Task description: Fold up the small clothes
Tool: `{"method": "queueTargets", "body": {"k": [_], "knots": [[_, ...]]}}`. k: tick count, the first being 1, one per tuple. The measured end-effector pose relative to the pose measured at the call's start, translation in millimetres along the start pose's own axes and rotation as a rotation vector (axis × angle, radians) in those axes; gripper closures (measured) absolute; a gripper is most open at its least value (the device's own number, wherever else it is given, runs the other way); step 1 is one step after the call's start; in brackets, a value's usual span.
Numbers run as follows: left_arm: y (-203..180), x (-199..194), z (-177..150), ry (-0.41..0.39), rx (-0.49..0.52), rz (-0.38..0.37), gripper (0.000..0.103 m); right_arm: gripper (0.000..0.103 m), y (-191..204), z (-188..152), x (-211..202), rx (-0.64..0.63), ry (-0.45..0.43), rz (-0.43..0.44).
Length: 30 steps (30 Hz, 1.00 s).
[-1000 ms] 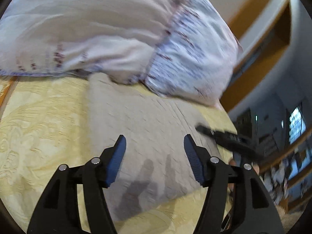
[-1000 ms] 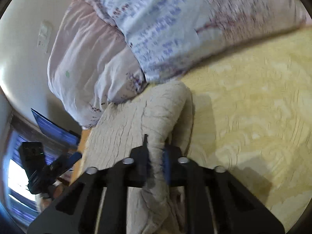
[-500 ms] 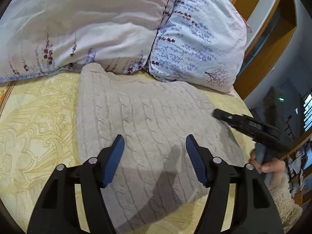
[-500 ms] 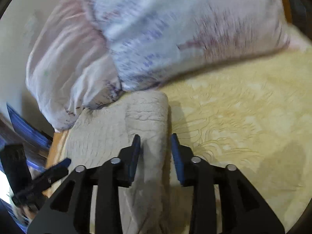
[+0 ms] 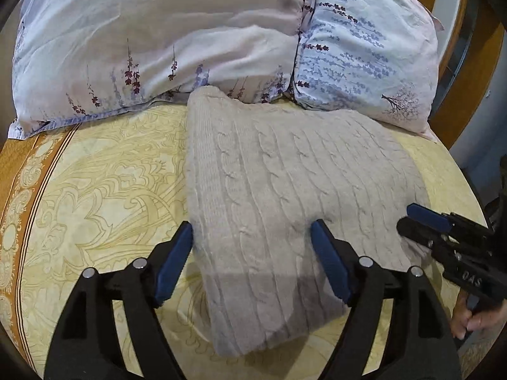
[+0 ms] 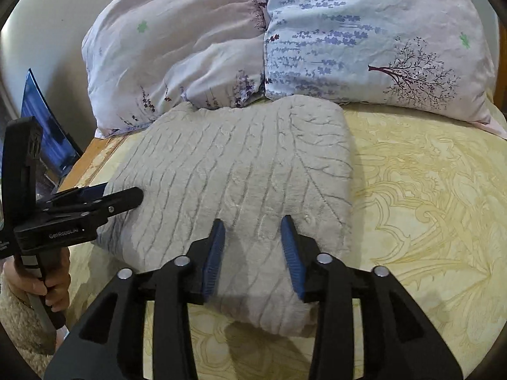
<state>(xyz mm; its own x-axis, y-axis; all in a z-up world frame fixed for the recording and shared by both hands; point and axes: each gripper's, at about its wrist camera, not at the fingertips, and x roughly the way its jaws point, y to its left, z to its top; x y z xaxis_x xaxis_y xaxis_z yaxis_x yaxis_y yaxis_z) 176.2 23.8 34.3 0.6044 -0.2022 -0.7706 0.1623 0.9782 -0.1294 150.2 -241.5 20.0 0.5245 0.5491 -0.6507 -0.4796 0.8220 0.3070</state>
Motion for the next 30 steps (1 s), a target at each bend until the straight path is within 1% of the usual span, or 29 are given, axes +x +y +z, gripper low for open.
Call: {"method": "queueTargets", "body": {"k": [4,5,6,7,8,9,11,12,13,14,15,17,20,23,30], "knots": [[8,-7,-6,-0.004,-0.036,-0.021,0.024,0.057,7,-4,-5,-0.002,-0.033,-0.028],[9,-13,-9,-0.012,-0.035,-0.019,0.024,0.057,4,-9,-16,0.003,-0.047,-0.037],[10,-19,-14,-0.026,-0.030,-0.010,0.023,0.052,2,-11,-22,0.013,-0.063,-0.050],[10,-27,-19,-0.042,-0.022,0.003,0.021,0.039,0,-14,-29,0.028,-0.082,-0.062],[11,-33,-24,-0.053,-0.016,0.012,0.016,0.033,-3,-16,-35,0.043,-0.099,-0.068],[12,-40,-30,-0.066,-0.012,0.016,0.013,0.027,-5,-18,-39,0.053,-0.115,-0.081],[13,-49,-40,-0.078,-0.011,0.012,0.012,0.027,-5,-25,-48,0.048,-0.135,-0.118],[13,-52,-45,-0.080,-0.012,0.012,0.010,0.024,-4,-28,-50,0.044,-0.135,-0.133],[13,-56,-50,-0.080,-0.012,0.012,0.009,0.011,-3,-32,-52,0.044,-0.132,-0.152],[13,-58,-54,-0.078,-0.013,0.014,0.005,0.005,-3,-36,-54,0.050,-0.133,-0.169],[13,-59,-57,-0.076,-0.015,0.019,0.004,0.003,-2,-40,-56,0.055,-0.145,-0.181],[12,-60,-64,-0.067,-0.021,0.019,0.003,0.003,0,-45,-59,0.056,-0.155,-0.196],[8,-57,-71,-0.047,-0.024,0.028,0.002,0.001,5,-51,-59,0.054,-0.144,-0.240],[3,-55,-78,-0.034,-0.014,0.052,0.002,0.001,9,-55,-55,0.054,-0.113,-0.226],[-6,-46,-88,0.005,0.001,0.129,0.002,0.001,17,-67,-40,0.050,-0.051,-0.253]]}}
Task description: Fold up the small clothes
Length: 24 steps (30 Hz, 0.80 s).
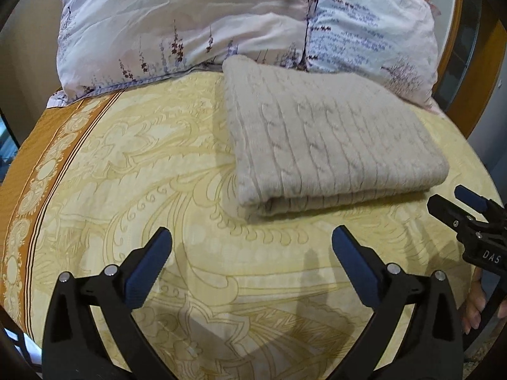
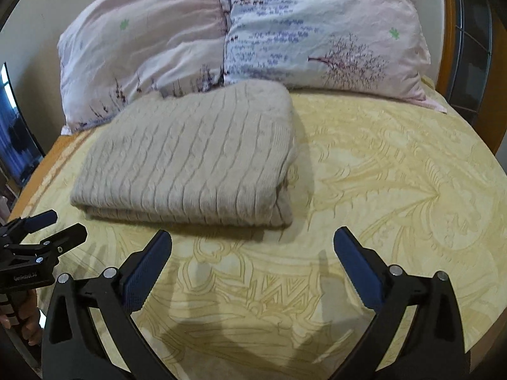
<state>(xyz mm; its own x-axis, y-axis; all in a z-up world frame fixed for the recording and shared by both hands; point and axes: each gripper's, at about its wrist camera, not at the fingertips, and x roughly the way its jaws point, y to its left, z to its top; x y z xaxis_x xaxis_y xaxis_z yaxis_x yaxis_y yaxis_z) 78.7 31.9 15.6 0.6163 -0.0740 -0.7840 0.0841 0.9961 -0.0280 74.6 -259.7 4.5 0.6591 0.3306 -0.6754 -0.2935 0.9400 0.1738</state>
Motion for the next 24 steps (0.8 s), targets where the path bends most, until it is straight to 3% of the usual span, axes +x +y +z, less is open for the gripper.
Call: {"method": "queueTargets", "body": {"k": [10,24], "knots": [[-6,15,-5,0.058,0.015,0.040,0.002,0.001,9,-8,10,-0.024,0.046,-0.043],[-9,17,-3,0.072,0.023,0.052,0.002,0.001,13,-9,15,-0.040,0.088,-0.100]]}}
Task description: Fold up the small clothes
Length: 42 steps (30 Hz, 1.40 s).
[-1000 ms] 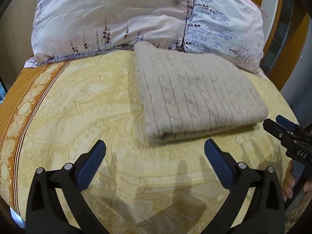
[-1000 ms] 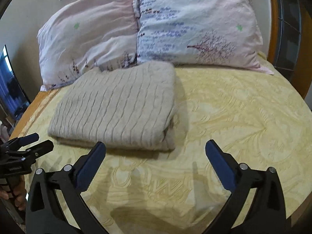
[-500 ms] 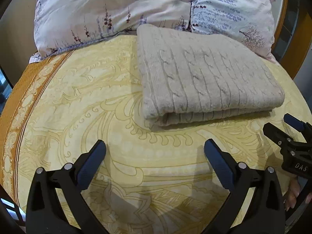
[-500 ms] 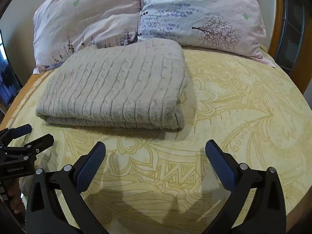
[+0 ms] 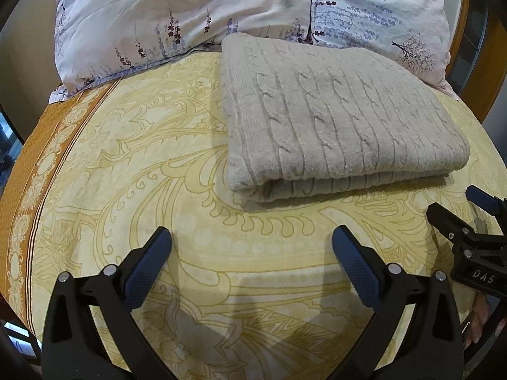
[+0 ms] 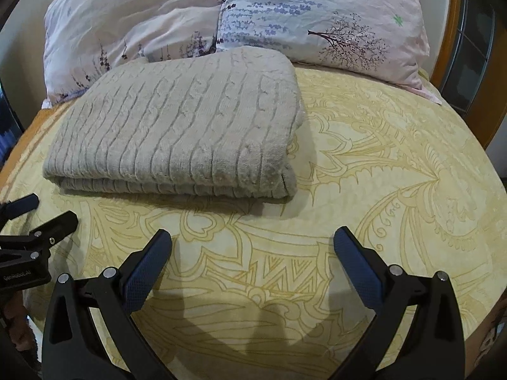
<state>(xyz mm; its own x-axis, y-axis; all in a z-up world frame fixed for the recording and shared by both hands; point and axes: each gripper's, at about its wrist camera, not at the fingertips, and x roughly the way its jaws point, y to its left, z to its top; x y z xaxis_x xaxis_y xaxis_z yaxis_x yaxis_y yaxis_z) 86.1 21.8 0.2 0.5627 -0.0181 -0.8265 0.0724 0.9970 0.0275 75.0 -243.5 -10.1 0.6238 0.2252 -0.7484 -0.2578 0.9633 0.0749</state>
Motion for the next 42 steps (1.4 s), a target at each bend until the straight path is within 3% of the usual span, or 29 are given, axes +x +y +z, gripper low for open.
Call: {"method": "queueTargets", "body": {"k": [42], "knots": [[-0.9,-1.6,-3.2,-0.041,-0.008,0.001,0.002,0.001,-1.9,-1.0,0.0,0.002,-0.008,0.002]]}}
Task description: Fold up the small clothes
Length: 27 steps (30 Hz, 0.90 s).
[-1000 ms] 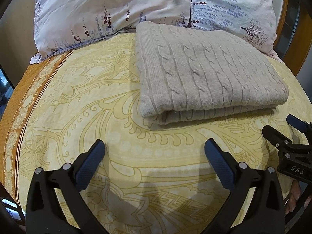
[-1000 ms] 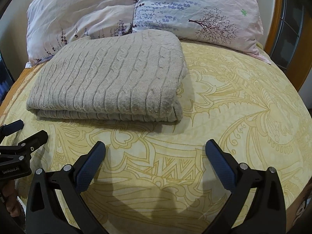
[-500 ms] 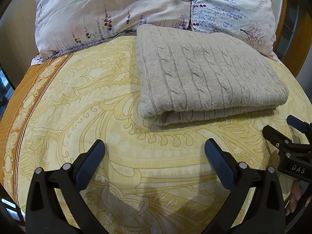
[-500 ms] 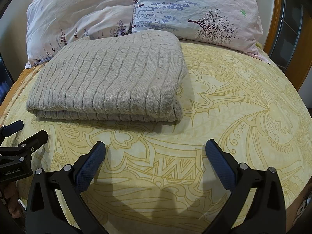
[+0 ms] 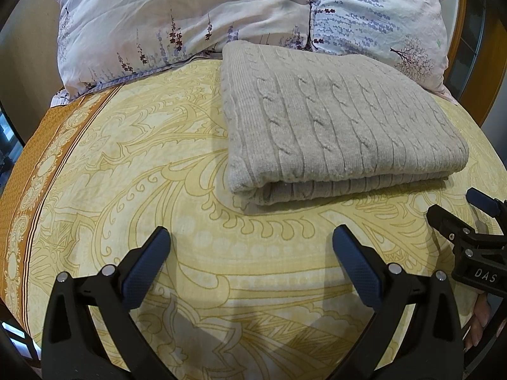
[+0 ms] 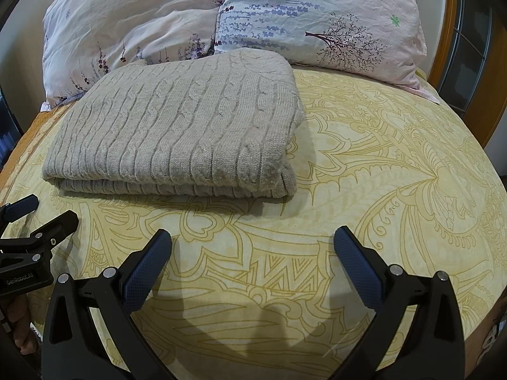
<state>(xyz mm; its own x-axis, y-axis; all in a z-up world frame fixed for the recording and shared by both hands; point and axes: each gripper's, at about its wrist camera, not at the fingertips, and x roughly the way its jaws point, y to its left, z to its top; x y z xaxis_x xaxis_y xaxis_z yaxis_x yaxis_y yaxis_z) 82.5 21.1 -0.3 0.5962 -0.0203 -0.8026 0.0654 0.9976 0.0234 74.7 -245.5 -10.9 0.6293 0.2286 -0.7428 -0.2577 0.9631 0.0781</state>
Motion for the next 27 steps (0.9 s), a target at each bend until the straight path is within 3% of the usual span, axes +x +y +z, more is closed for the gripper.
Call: {"method": "queueTargets", "body": {"k": [27], "knots": [[-0.6,0.5,1.6,-0.008,-0.005,0.004,0.002,0.001,0.1,-0.2,-0.1,0.001,-0.001,-0.001]]}}
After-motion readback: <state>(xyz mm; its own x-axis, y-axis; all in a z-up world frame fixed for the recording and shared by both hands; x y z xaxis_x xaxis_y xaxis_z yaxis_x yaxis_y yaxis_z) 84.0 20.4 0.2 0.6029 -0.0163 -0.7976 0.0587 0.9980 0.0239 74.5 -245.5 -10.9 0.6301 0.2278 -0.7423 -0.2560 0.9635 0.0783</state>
